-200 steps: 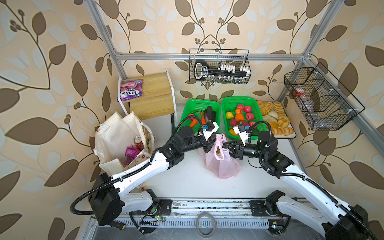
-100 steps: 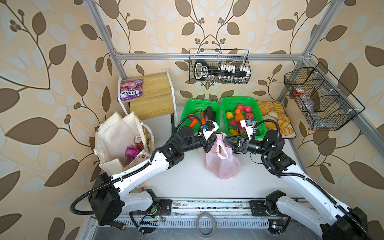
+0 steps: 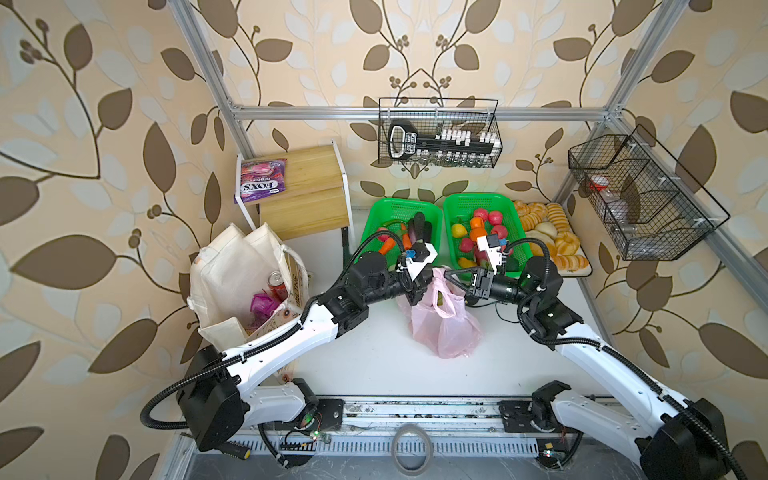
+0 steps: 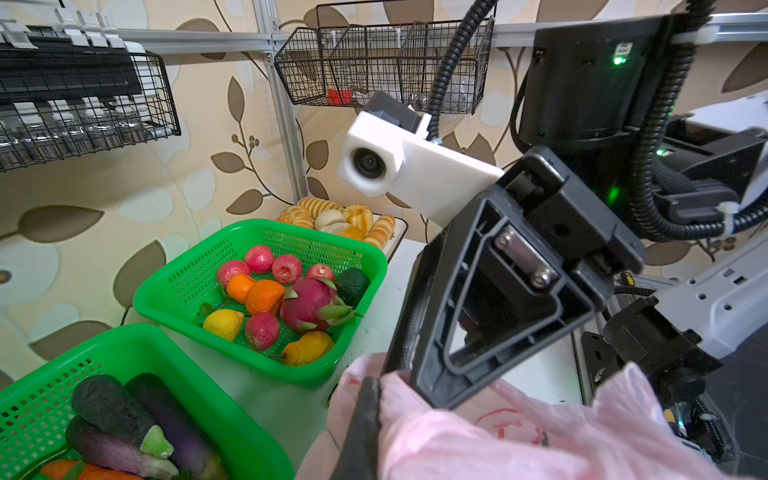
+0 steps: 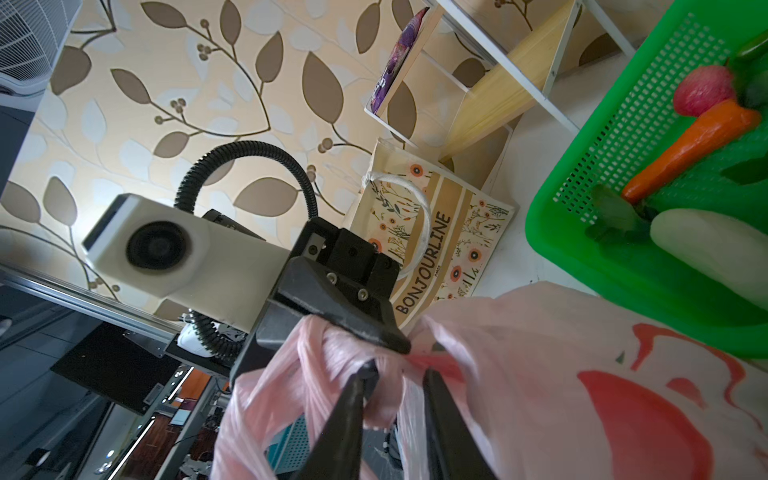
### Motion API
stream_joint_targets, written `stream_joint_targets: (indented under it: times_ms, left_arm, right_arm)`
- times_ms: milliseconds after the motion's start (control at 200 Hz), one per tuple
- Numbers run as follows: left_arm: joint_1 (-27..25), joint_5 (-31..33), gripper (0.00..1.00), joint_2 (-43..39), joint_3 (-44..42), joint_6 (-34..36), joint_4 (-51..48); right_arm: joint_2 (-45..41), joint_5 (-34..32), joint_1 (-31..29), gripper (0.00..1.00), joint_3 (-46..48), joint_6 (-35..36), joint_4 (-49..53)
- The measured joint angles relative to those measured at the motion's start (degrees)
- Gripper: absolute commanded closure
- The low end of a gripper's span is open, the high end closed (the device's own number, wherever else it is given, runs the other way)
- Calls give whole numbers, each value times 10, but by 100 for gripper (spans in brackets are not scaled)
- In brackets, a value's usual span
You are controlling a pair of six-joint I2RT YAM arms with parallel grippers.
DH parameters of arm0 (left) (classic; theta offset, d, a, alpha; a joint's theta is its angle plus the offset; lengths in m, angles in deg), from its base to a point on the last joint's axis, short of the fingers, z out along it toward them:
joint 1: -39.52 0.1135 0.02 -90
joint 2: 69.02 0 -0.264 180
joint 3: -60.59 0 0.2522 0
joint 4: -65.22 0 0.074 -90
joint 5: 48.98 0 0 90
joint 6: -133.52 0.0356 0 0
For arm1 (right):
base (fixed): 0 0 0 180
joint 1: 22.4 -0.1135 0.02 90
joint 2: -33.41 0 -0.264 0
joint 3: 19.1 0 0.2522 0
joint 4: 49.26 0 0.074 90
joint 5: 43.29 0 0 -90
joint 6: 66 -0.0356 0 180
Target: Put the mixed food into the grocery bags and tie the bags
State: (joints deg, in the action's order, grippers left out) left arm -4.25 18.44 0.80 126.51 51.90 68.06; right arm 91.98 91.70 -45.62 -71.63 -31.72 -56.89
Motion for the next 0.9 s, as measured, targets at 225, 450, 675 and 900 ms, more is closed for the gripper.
stream_joint_targets:
  times_ms: [225, 450, 675, 900]
  left_arm:
    - [4, 0, 100, 0, 0, 0, 0]
    - [5, 1, 100, 0, 0, 3, 1]
    - [3, 4, 87, 0, 0, 6, -15]
    - [4, 24, 63, -6, -12, 10, -27]
  right_arm:
    - [13, 4, -3, 97, 0, -21, -16]
    - [5, -8, -4, 100, 0, -7, -1]
    - [-28, -45, -8, 100, -2, 60, 69]
    - [-35, -94, -8, 100, -24, 126, 144]
